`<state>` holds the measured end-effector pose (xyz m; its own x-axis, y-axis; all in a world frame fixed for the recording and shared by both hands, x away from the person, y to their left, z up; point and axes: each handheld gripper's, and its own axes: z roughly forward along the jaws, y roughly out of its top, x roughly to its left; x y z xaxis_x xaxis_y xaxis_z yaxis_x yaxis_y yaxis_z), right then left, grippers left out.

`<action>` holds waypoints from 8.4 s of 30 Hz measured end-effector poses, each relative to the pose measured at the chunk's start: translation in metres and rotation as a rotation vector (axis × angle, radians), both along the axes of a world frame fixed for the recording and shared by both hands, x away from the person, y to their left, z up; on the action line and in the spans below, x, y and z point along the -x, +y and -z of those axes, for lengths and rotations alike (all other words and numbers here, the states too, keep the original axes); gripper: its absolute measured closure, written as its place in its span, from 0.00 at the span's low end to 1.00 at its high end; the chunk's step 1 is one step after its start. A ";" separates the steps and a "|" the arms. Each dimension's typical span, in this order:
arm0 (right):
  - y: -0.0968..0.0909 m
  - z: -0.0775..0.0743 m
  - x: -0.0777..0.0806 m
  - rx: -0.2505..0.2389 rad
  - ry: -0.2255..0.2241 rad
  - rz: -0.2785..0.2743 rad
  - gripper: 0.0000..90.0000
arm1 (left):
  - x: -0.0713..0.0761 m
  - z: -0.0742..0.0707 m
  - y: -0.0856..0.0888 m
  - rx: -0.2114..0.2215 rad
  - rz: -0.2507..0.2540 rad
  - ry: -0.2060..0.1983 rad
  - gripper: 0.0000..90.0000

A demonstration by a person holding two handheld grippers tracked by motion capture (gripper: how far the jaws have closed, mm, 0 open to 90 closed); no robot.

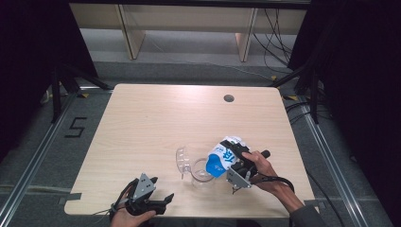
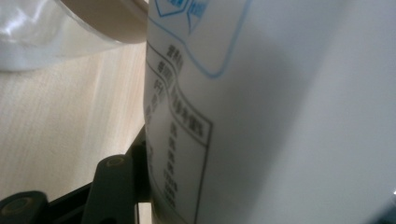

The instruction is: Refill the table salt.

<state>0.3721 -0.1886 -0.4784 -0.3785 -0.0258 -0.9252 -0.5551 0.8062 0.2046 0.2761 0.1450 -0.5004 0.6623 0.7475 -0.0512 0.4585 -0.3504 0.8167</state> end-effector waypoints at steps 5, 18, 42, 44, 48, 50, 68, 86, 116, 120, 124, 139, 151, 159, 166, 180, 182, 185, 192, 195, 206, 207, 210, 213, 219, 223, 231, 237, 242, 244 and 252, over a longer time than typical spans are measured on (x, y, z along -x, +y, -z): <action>0.001 -0.002 0.000 0.005 -0.012 0.002 0.50 | 0.000 0.000 -0.001 0.000 -0.006 0.000 0.21; 0.003 0.000 0.000 0.058 -0.057 0.009 0.51 | -0.001 0.000 -0.001 0.001 0.015 -0.022 0.21; 0.005 -0.002 0.001 0.113 -0.127 -0.004 0.51 | -0.001 0.001 -0.001 0.000 0.013 -0.023 0.21; 0.005 -0.001 0.001 0.114 -0.133 -0.003 0.52 | -0.001 0.001 0.000 -0.011 0.020 -0.019 0.21; 0.006 -0.003 0.001 0.140 -0.158 -0.018 0.52 | 0.000 0.001 0.000 -0.004 0.013 -0.012 0.21; 0.005 -0.003 0.002 0.134 -0.149 -0.001 0.52 | -0.001 0.001 0.000 -0.008 0.013 -0.012 0.21; 0.006 -0.002 0.004 0.143 -0.176 0.008 0.53 | 0.000 0.001 0.001 -0.015 0.015 -0.018 0.21; 0.009 -0.007 0.005 0.185 -0.241 -0.035 0.54 | -0.001 0.001 0.001 -0.013 0.018 -0.018 0.21; 0.011 -0.006 0.008 0.205 -0.266 -0.010 0.54 | 0.000 0.001 0.001 -0.012 -0.002 -0.012 0.21; 0.010 -0.004 0.008 0.195 -0.253 0.003 0.54 | 0.000 0.001 0.001 -0.006 0.005 -0.013 0.21; 0.009 -0.004 0.008 0.202 -0.260 0.011 0.55 | 0.001 0.001 -0.001 0.017 -0.008 -0.012 0.21; 0.010 -0.005 0.008 0.222 -0.279 -0.004 0.55 | 0.001 0.001 0.000 0.014 -0.006 -0.010 0.21; 0.010 -0.005 0.008 0.226 -0.287 -0.002 0.55 | -0.001 0.000 0.002 -0.009 0.016 -0.021 0.21; 0.009 -0.003 0.009 0.216 -0.274 0.011 0.56 | 0.000 0.001 0.001 0.003 -0.001 -0.006 0.21; 0.010 -0.005 0.008 0.237 -0.298 -0.004 0.56 | 0.000 0.002 0.000 0.018 -0.002 -0.011 0.21; 0.010 -0.004 0.009 0.236 -0.298 0.000 0.56 | 0.001 0.001 0.000 0.008 -0.005 -0.012 0.21; 0.011 -0.005 0.009 0.250 -0.314 -0.009 0.56 | 0.000 0.000 0.002 -0.020 0.001 -0.013 0.21; 0.011 -0.005 0.009 0.250 -0.315 -0.008 0.56 | -0.001 0.000 0.003 -0.018 0.006 -0.014 0.21; 0.010 -0.006 0.009 0.255 -0.321 -0.005 0.57 | 0.000 0.000 0.002 -0.015 0.008 -0.011 0.21; 0.009 -0.004 0.009 0.244 -0.310 0.007 0.57 | 0.000 0.000 0.002 -0.020 0.000 -0.012 0.21; 0.009 -0.005 0.009 0.253 -0.318 0.011 0.57 | 0.000 0.000 0.003 -0.017 0.011 -0.017 0.21; 0.009 -0.005 0.009 0.255 -0.320 0.012 0.57 | 0.000 0.000 0.003 -0.013 0.007 -0.014 0.21; 0.008 -0.004 0.010 0.246 -0.314 0.030 0.57 | -0.001 0.000 0.003 -0.030 0.017 -0.023 0.21; 0.009 -0.007 0.008 0.274 -0.340 0.001 0.57 | 0.000 0.000 0.002 -0.008 0.005 -0.012 0.21; 0.009 -0.008 0.008 0.278 -0.344 0.003 0.58 | 0.000 0.001 0.001 0.004 0.001 -0.017 0.21; 0.009 -0.008 0.009 0.281 -0.348 0.005 0.58 | 0.000 0.000 0.003 -0.025 0.015 -0.019 0.21; 0.008 -0.005 0.010 0.255 -0.330 0.030 0.59 | 0.000 0.000 0.003 -0.021 0.007 -0.012 0.21; 0.008 -0.006 0.009 0.267 -0.341 0.018 0.59 | 0.000 0.000 0.002 -0.010 0.007 -0.011 0.21; 0.009 -0.008 0.009 0.285 -0.363 0.005 0.59 | -0.001 0.000 0.003 -0.021 0.008 -0.020 0.21; 0.009 -0.008 0.009 0.287 -0.364 0.008 0.59 | -0.001 0.000 0.003 -0.023 0.012 -0.023 0.21; 0.008 -0.007 0.009 0.276 -0.355 0.020 0.60 | -0.001 0.001 0.002 0.018 -0.002 -0.023 0.21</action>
<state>0.3629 -0.1807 -0.4711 -0.0413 -0.2856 -0.9574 -0.5361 0.8150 -0.2200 0.2767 0.1466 -0.5015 0.6622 0.7477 -0.0489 0.4399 -0.3352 0.8331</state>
